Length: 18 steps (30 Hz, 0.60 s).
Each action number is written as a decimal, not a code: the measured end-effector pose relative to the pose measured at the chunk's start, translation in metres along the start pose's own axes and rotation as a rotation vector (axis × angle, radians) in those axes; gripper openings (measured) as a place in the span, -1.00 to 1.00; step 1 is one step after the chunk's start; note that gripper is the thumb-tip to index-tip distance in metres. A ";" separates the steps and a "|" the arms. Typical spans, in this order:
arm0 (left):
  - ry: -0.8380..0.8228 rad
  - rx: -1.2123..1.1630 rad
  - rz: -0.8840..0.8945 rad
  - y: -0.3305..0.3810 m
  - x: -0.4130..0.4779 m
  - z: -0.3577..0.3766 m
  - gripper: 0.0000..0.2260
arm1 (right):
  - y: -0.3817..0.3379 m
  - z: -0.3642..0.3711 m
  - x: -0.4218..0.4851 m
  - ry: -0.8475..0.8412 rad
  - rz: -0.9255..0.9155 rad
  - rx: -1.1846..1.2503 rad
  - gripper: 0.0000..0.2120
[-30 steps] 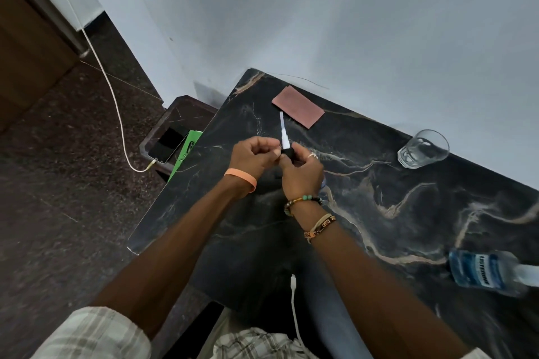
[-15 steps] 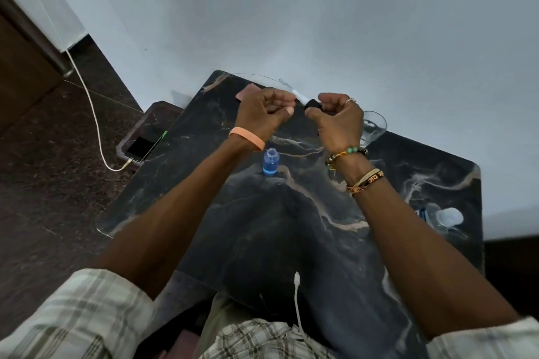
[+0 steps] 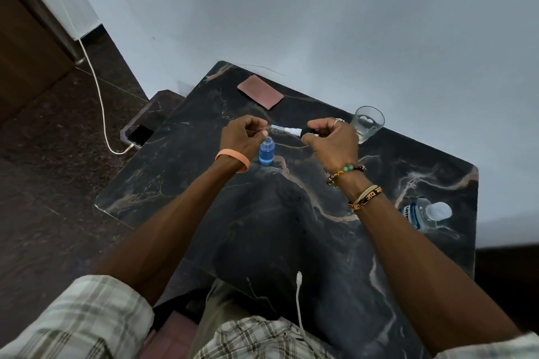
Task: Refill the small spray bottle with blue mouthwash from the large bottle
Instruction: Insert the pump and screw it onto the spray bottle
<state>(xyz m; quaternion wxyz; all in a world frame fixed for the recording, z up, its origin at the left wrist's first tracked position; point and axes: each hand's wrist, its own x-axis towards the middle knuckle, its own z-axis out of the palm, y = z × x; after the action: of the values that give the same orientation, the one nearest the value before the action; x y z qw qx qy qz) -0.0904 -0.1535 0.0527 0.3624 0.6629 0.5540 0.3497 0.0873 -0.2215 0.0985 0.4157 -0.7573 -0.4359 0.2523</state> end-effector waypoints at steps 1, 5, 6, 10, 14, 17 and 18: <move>0.000 0.012 -0.013 -0.003 -0.001 0.000 -0.83 | 0.000 0.000 0.000 -0.010 -0.008 -0.019 -0.78; -0.004 0.047 -0.035 -0.013 -0.002 -0.001 -0.83 | -0.002 0.002 0.000 -0.036 -0.031 -0.081 -0.78; -0.006 0.053 -0.041 -0.015 -0.003 -0.001 -0.83 | -0.003 0.003 0.001 -0.042 -0.042 -0.100 -0.78; -0.026 0.068 -0.066 -0.021 -0.003 0.001 -0.82 | -0.007 0.008 0.002 -0.066 -0.078 -0.181 -0.77; -0.039 0.075 -0.092 -0.027 -0.002 0.001 -0.81 | -0.011 0.013 0.003 -0.065 -0.101 -0.229 -0.78; -0.043 0.084 -0.105 -0.031 0.001 0.000 -0.82 | -0.013 0.018 0.006 -0.079 -0.111 -0.264 -0.78; -0.046 0.088 -0.110 -0.032 0.002 -0.001 -0.82 | -0.014 0.020 0.006 -0.082 -0.111 -0.274 -0.78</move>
<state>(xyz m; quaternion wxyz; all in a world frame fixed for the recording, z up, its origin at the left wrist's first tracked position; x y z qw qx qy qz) -0.1059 -0.1473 0.0256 0.3642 0.6546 0.5960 0.2892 0.0695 -0.2040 0.0996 0.3038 -0.7707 -0.5240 0.1977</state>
